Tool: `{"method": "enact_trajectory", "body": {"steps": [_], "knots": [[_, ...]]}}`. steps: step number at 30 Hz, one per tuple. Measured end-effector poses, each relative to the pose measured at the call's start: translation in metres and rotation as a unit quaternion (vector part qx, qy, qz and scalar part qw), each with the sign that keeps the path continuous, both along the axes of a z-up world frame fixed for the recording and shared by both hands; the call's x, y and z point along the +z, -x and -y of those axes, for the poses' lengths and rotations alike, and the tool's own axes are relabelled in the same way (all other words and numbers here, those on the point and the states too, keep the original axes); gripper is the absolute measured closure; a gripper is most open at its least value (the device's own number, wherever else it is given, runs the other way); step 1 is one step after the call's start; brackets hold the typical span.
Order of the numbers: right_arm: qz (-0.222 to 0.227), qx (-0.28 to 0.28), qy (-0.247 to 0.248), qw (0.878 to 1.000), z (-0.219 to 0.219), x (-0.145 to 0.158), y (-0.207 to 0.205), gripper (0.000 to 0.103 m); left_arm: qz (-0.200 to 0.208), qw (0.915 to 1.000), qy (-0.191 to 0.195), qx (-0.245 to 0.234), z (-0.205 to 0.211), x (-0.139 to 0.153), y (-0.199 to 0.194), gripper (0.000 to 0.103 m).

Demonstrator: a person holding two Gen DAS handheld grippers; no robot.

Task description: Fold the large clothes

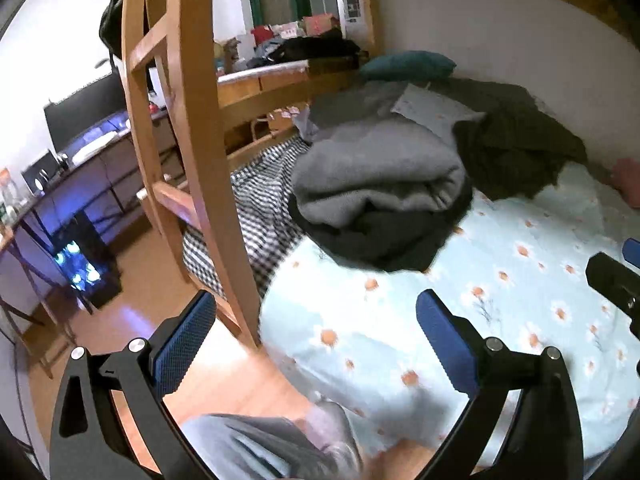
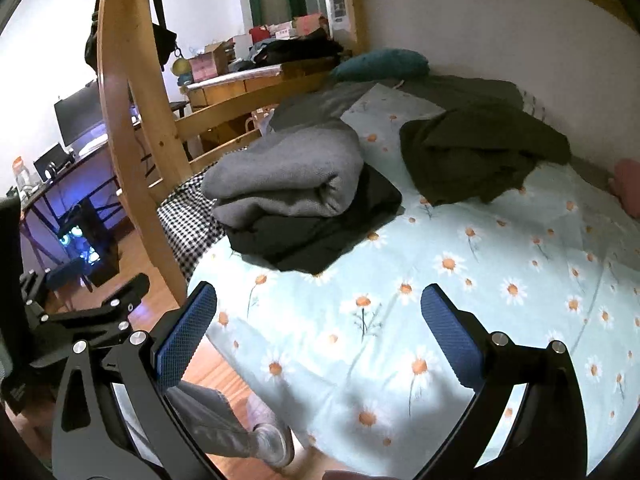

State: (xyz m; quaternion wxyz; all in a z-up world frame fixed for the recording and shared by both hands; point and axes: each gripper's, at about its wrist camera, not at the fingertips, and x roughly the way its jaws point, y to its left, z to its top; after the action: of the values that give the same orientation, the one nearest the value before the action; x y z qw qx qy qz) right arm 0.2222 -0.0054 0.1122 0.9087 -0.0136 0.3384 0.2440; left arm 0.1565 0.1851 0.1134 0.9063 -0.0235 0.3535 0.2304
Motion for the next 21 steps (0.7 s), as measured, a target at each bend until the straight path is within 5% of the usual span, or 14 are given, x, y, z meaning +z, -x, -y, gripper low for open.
{"method": "enact_trajectory", "body": {"steps": [11,21], "knots": [[0.003,-0.006,0.047,0.999,0.019,-0.023,0.053,0.003,-0.018,0.9992,0.006,-0.036,0.038,-0.010,0.030,0.004],[0.002,-0.023,0.047,0.999,0.039,-0.027,0.055,0.003,-0.038,0.9986,0.003,-0.038,0.051,-0.021,0.029,0.004]]}}
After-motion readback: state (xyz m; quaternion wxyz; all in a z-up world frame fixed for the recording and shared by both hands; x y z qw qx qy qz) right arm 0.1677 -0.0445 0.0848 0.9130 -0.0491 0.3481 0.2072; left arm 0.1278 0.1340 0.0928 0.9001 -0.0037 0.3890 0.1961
